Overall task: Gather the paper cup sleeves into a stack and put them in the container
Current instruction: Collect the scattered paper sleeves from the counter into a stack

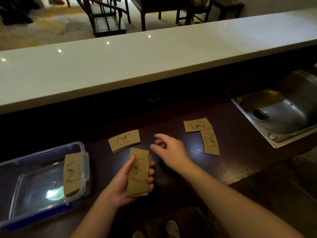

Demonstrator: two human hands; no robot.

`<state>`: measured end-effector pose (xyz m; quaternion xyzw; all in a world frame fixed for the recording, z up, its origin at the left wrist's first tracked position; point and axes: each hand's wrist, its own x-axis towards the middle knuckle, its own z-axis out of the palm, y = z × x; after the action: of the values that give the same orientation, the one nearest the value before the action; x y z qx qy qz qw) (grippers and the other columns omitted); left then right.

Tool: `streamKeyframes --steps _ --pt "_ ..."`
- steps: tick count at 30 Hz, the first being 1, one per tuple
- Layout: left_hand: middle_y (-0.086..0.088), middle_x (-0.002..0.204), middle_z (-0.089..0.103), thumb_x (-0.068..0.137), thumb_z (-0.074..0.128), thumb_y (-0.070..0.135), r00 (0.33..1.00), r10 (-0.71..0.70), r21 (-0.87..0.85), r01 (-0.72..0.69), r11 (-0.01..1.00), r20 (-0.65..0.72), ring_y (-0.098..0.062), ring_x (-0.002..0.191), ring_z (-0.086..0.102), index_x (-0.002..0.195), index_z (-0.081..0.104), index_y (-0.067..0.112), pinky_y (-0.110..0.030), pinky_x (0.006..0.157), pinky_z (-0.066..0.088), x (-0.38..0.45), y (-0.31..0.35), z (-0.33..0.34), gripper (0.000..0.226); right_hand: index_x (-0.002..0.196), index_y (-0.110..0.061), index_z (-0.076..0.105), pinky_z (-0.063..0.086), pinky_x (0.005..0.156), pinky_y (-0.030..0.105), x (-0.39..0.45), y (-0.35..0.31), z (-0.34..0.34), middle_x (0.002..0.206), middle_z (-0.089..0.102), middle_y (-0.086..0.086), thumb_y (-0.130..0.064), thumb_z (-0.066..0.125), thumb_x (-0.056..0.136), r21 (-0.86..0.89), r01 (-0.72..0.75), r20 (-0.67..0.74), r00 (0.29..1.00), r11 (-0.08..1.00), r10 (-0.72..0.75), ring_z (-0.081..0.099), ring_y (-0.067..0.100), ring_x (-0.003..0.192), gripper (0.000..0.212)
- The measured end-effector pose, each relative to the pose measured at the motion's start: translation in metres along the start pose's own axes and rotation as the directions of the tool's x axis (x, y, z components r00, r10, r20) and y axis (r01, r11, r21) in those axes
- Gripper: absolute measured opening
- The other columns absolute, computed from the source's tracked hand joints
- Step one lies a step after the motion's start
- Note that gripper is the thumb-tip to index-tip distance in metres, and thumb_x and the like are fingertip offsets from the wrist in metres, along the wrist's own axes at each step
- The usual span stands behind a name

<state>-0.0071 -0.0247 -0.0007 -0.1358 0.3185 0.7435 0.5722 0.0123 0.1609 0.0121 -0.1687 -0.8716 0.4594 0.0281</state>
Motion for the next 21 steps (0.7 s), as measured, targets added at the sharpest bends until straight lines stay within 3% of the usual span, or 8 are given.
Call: streamKeyframes --steps 3,7,10,13,17,19,21 --pt "-0.015 0.089 0.063 0.074 0.05 0.073 0.999 -0.005 -0.011 0.006 1.0 0.042 -0.026 0.072 0.061 0.112 0.063 0.003 -0.038 0.064 0.053 -0.002 0.002 -0.003 0.08 0.124 -0.014 0.064 0.049 0.083 0.032 0.006 0.044 -0.038 0.112 0.069 0.007 -0.035 0.062 0.09 -0.016 -0.249 -0.23 0.943 0.968 0.239 0.061 0.018 0.098 0.039" --pt "-0.014 0.089 0.062 0.074 0.052 0.071 1.0 0.012 -0.011 -0.012 1.0 -0.007 -0.024 0.069 0.059 0.11 0.066 0.003 -0.037 0.061 0.052 -0.004 0.001 -0.004 0.078 0.115 -0.003 0.065 0.044 0.089 0.043 0.005 0.092 -0.082 0.119 0.058 0.022 -0.041 0.056 0.092 -0.198 -0.572 -0.514 0.752 0.796 0.412 0.051 0.038 0.11 0.045" --pt "-0.013 0.085 0.062 0.074 0.054 0.066 0.996 0.052 -0.008 -0.053 0.999 -0.072 -0.023 0.066 0.06 0.107 0.068 0.003 -0.037 0.06 0.054 -0.005 0.0 -0.002 0.073 0.113 0.0 0.062 0.043 0.089 0.045 0.001 0.104 -0.088 0.122 0.051 0.023 -0.05 0.055 0.089 -0.262 -0.697 -0.518 0.685 0.667 0.513 0.044 0.038 0.112 0.057" --pt "-0.014 0.085 0.064 0.076 0.053 0.065 0.993 0.076 -0.017 -0.078 0.997 -0.092 -0.023 0.066 0.061 0.106 0.07 0.002 -0.037 0.06 0.056 -0.007 0.0 -0.002 0.071 0.117 -0.001 0.059 0.042 0.092 0.046 -0.003 0.104 -0.08 0.126 0.048 0.022 -0.051 0.061 0.086 -0.277 -0.733 -0.484 0.665 0.621 0.569 0.042 0.038 0.114 0.06" --pt "-0.015 0.091 0.066 0.077 0.052 0.065 0.991 0.092 -0.023 -0.094 0.995 -0.1 -0.024 0.068 0.063 0.109 0.068 0.003 -0.037 0.061 0.056 -0.009 0.002 -0.003 0.072 0.116 -0.005 0.055 0.047 0.088 0.046 -0.001 0.105 -0.083 0.123 0.055 0.021 -0.035 0.072 0.082 -0.001 -0.744 -0.461 0.593 0.668 0.66 0.051 0.037 0.111 0.049" --pt "-0.014 0.089 0.066 0.075 0.053 0.066 0.99 0.098 -0.026 -0.101 0.995 -0.1 -0.023 0.067 0.063 0.109 0.068 0.003 -0.037 0.061 0.056 -0.009 0.003 -0.001 0.073 0.103 -0.007 0.062 0.053 0.07 0.039 -0.003 0.108 -0.093 0.108 0.066 0.017 -0.018 0.067 0.087 0.338 -0.645 -0.379 0.574 0.686 0.726 0.061 0.029 0.087 0.02" --pt "-0.014 0.087 0.066 0.075 0.053 0.067 0.99 0.099 -0.023 -0.102 0.995 -0.105 -0.023 0.067 0.063 0.112 0.066 0.003 -0.036 0.06 0.056 -0.009 0.003 0.001 0.075 0.096 -0.008 0.067 0.051 0.058 0.034 -0.012 0.11 -0.106 0.093 0.068 0.013 -0.01 0.061 0.087 0.621 -0.53 -0.27 0.547 0.577 0.792 0.062 0.023 0.073 0.011"
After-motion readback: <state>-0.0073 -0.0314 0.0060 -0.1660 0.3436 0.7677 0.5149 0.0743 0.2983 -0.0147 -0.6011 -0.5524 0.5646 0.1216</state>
